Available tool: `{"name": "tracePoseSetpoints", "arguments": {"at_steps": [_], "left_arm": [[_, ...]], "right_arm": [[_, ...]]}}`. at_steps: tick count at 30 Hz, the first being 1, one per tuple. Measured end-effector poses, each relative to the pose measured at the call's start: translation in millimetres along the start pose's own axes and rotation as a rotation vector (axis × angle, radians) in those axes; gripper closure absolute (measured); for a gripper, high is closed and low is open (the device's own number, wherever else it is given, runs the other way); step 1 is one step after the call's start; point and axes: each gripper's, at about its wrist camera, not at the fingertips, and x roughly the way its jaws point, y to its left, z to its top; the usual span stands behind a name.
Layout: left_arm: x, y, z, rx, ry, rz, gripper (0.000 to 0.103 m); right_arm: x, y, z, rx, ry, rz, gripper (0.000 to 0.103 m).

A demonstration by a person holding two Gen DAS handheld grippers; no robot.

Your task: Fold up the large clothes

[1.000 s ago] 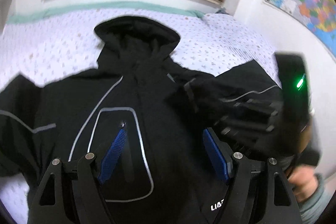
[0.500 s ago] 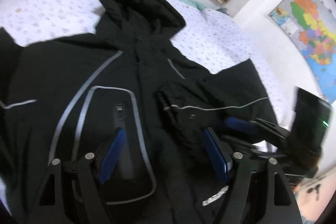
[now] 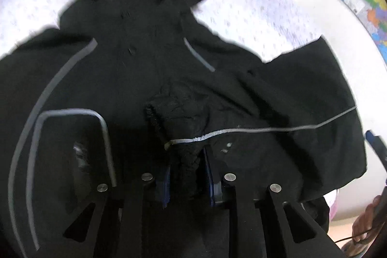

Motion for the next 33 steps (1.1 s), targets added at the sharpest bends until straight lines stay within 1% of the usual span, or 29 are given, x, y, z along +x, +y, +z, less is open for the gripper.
{"name": "tracePoseSetpoints", "arguments": {"at_steps": [1,2,4,6,7,9,10,11,13,14,15,16,17,19,21,23,24,25,26,27,29,30,31,33], "left_arm": [[-15,2,1,0.013,-0.048,0.026,0.082],[-27,5,2,0.011,-0.078,0.04,0.082],[-58,23,5,-0.021,-0.147,0.053,0.082],[-92,47,4,-0.064,-0.218,0.083,0.082],[-113,66,2,-0.091,-0.253,0.113,0.082],[-135,91,-4,-0.122,-0.283,0.182,0.082],[-142,105,-9,-0.136,-0.283,0.226,0.082],[-146,119,-12,-0.152,-0.263,0.257,0.082],[-136,145,-22,-0.188,-0.176,0.256,0.081],[-127,152,-26,-0.191,-0.129,0.266,0.078],[-118,156,-31,-0.181,-0.086,0.294,0.076],[-109,158,-37,-0.157,-0.06,0.33,0.072],[-107,155,-42,-0.139,-0.063,0.338,0.07],[-114,149,-46,-0.123,-0.102,0.338,0.069],[-131,141,-44,-0.124,-0.15,0.327,0.064],[-151,131,-42,-0.104,-0.223,0.311,0.052],[-159,127,-41,-0.093,-0.246,0.298,0.049],[-168,120,-40,-0.079,-0.276,0.266,0.043],[-174,114,-39,-0.068,-0.299,0.214,0.04],[-176,111,-38,-0.061,-0.307,0.175,0.04],[-164,102,-32,-0.045,-0.285,0.119,0.04],[-154,99,-29,-0.04,-0.265,0.114,0.04],[-139,99,-27,-0.041,-0.228,0.125,0.04],[-98,108,-28,-0.063,-0.1,0.161,0.04]], "right_arm": [[5,-3,0,0.007,0.013,-0.018,0.043],[12,-5,2,0.01,0.031,-0.043,0.043],[19,-3,1,0.0,0.061,-0.053,0.043],[33,8,3,-0.027,0.091,-0.04,0.043],[39,17,4,-0.048,0.105,-0.032,0.043],[58,41,4,-0.099,0.135,-0.005,0.043],[67,54,2,-0.12,0.148,0.012,0.043],[77,66,1,-0.139,0.165,0.034,0.043],[104,93,-7,-0.19,0.206,0.053,0.043],[117,104,-13,-0.216,0.229,0.046,0.043],[134,114,-21,-0.241,0.269,0.037,0.043],[154,122,-32,-0.264,0.319,0.014,0.043],[171,128,-43,-0.286,0.354,-0.024,0.041],[175,134,-51,-0.309,0.33,-0.052,0.04],[171,130,-46,-0.282,0.35,-0.045,0.04],[162,122,-38,-0.214,0.388,-0.016,0.04],[154,118,-33,-0.165,0.401,0.018,0.04],[144,115,-28,-0.118,0.406,0.069,0.04],[131,114,-21,-0.057,0.404,0.153,0.04],[122,114,-16,-0.025,0.392,0.202,0.04],[101,123,-6,0.011,0.355,0.273,0.04],[95,130,-4,0.01,0.344,0.282,0.04],[91,137,-1,-0.001,0.333,0.283,0.04],[90,155,0,-0.057,0.304,0.241,0.04]]}}
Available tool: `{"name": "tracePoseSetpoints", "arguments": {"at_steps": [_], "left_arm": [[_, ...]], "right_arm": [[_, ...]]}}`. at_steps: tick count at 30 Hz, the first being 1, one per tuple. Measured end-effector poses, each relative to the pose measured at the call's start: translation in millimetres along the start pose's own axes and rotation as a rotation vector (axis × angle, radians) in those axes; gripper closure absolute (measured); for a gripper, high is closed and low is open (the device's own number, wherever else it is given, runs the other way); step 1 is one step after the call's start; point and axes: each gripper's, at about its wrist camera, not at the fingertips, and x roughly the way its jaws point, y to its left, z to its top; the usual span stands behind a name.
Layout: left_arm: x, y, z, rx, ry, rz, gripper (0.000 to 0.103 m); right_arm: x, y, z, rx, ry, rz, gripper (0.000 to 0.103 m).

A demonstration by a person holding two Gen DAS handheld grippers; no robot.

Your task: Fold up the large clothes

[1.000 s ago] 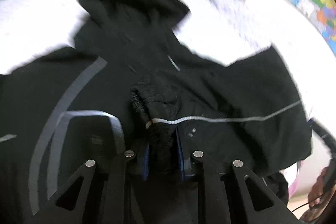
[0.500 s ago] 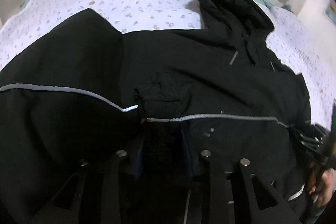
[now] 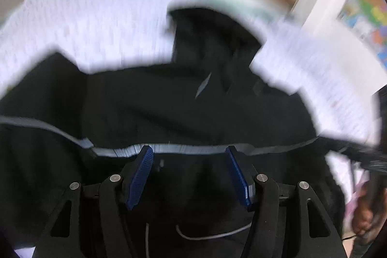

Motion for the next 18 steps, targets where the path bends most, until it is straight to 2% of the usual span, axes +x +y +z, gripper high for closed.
{"name": "tracePoseSetpoints", "arguments": {"at_steps": [1,2,4,5,7,8,9,10,12,14,15,16,18], "left_arm": [[25,3,-1,-0.016,0.08,0.028,0.041],[42,8,-5,-0.024,0.107,0.04,0.041],[44,7,-10,0.011,0.046,0.042,0.041],[45,7,-10,0.013,0.045,0.046,0.041],[42,5,-9,0.023,0.038,0.056,0.041],[37,2,-10,0.032,0.024,0.056,0.041],[30,1,-10,0.037,0.014,0.043,0.041],[15,-1,-15,0.04,-0.003,-0.002,0.041],[-20,2,-26,0.039,-0.059,-0.094,0.04],[-57,10,-39,0.021,-0.125,-0.148,0.04],[-76,19,-45,0.005,-0.159,-0.152,0.04],[-101,34,-52,-0.026,-0.205,-0.122,0.04],[-133,64,-62,-0.085,-0.257,-0.016,0.039]], "right_arm": [[4,7,1,-0.019,-0.011,-0.041,0.04],[13,11,0,-0.035,-0.023,-0.093,0.04],[33,9,-3,-0.062,-0.043,-0.164,0.04],[50,8,-8,-0.087,-0.049,-0.216,0.04],[86,1,-15,-0.109,0.007,-0.271,0.04],[104,-7,-24,-0.114,0.005,-0.27,0.04],[101,-10,-30,-0.126,-0.056,-0.257,0.038],[98,-13,-34,-0.137,-0.102,-0.236,0.038],[93,-22,-36,-0.102,-0.117,-0.184,0.038],[89,-28,-37,-0.089,-0.123,-0.154,0.037],[88,-29,-39,-0.092,-0.126,-0.153,0.037],[89,-29,-40,-0.1,-0.129,-0.16,0.037],[89,-24,-40,-0.116,-0.135,-0.178,0.036]]}}
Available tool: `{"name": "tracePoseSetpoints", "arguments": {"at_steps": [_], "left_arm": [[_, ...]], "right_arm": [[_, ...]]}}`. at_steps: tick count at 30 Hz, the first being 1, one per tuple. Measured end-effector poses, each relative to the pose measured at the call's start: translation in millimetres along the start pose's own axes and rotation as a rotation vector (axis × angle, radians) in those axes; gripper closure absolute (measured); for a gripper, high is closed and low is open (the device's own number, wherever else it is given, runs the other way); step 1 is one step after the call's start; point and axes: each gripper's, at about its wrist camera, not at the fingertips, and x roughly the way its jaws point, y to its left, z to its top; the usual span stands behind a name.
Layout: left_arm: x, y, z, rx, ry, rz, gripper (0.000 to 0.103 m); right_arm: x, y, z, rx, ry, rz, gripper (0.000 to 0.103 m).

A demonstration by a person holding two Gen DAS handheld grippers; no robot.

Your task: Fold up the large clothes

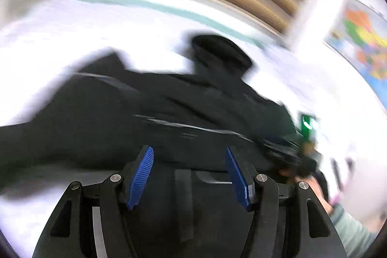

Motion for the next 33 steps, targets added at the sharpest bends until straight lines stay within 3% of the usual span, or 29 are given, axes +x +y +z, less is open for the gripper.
{"name": "tracePoseSetpoints", "arguments": {"at_steps": [3,4,6,8,12,15,17,20,24,27,29,33], "left_arm": [[-35,61,0,-0.154,-0.008,0.173,0.039],[-46,88,-5,-0.223,-0.01,0.271,0.039],[-56,121,-13,-0.318,-0.014,0.315,0.039],[-62,159,-25,-0.461,-0.03,0.308,0.039],[-50,206,-39,-0.602,-0.024,0.313,0.039],[-24,227,-40,-0.699,-0.054,0.169,0.039],[-19,240,-47,-0.754,-0.079,0.127,0.039],[-20,232,-53,-0.752,-0.108,0.057,0.039],[-45,220,-69,-0.671,-0.116,0.083,0.039],[-67,228,-81,-0.65,-0.12,0.179,0.039],[-70,240,-76,-0.618,-0.084,0.291,0.039],[-62,275,-55,-0.582,-0.056,0.361,0.039]], "right_arm": [[1,2,-1,-0.001,-0.009,-0.003,0.035],[5,3,1,0.002,-0.01,0.0,0.035],[2,2,0,0.003,-0.012,0.002,0.035],[1,4,-2,-0.002,-0.014,-0.005,0.035],[1,4,-2,-0.004,-0.015,-0.008,0.035],[1,4,-2,-0.006,-0.015,-0.009,0.035],[0,4,-2,-0.006,-0.016,-0.009,0.035],[0,4,-2,-0.005,-0.016,-0.008,0.035],[0,4,-2,-0.005,-0.016,-0.008,0.035],[0,4,-2,-0.005,-0.016,-0.009,0.035],[0,4,-2,-0.006,-0.016,-0.01,0.035],[0,4,-2,-0.005,-0.016,-0.009,0.035]]}}
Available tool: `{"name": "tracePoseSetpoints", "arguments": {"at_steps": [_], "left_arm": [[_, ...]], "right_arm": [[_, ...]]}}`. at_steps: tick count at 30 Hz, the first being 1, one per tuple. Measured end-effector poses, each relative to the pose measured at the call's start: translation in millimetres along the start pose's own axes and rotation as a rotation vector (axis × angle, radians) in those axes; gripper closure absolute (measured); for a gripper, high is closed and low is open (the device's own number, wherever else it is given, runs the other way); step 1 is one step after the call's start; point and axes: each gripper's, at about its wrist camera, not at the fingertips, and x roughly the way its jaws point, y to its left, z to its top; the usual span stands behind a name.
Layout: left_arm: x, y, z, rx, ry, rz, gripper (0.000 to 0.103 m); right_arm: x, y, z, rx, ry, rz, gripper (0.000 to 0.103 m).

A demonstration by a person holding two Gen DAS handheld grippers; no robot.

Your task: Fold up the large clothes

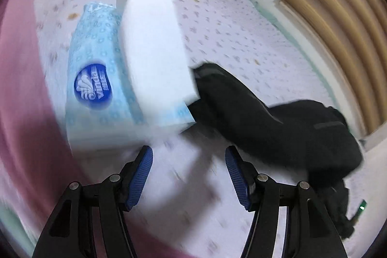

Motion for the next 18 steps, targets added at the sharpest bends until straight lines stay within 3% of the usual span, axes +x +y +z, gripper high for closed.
{"name": "tracePoseSetpoints", "arguments": {"at_steps": [6,8,11,15,18], "left_arm": [[15,27,69,0.017,-0.093,0.176,0.04],[8,48,76,-0.049,-0.092,0.088,0.04],[-12,53,61,-0.052,-0.116,-0.049,0.04],[-21,45,34,-0.064,-0.086,-0.145,0.039],[-1,37,27,-0.117,0.001,-0.191,0.039]], "right_arm": [[0,0,0,-0.001,0.0,-0.001,0.035],[0,0,0,-0.001,-0.001,0.0,0.035],[0,0,0,-0.002,-0.002,-0.001,0.035],[-1,0,0,-0.006,-0.002,-0.005,0.035],[-1,-1,1,-0.007,-0.003,-0.005,0.035]]}}
